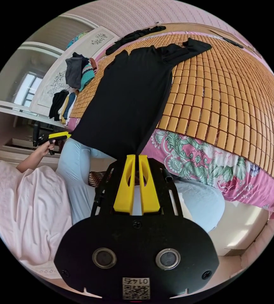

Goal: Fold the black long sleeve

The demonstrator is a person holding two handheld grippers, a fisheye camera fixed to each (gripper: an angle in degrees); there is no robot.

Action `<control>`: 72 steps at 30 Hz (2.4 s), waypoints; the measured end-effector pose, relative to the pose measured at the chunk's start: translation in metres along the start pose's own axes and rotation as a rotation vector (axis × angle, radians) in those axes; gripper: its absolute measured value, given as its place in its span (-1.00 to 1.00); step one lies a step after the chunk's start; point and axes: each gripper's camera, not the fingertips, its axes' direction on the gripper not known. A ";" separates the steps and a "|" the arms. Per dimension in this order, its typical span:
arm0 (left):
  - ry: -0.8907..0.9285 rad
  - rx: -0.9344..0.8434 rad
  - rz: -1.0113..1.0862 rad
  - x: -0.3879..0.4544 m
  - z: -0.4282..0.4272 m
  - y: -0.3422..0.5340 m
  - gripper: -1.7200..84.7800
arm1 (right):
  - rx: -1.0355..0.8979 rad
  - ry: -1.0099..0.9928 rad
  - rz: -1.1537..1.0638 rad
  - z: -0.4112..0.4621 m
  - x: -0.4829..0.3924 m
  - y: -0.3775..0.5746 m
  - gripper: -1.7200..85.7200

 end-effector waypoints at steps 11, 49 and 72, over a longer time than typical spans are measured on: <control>-0.105 0.211 0.147 -0.010 -0.039 -0.138 -0.84 | 0.236 0.277 -0.025 -0.071 0.070 -0.095 -0.76; 0.006 0.364 0.422 0.142 0.143 -0.510 -0.85 | 0.600 0.240 0.435 -0.172 0.234 0.022 -0.89; 0.001 0.340 0.483 0.203 0.166 -0.584 -0.97 | 0.490 0.054 0.427 -0.230 0.262 0.135 -0.97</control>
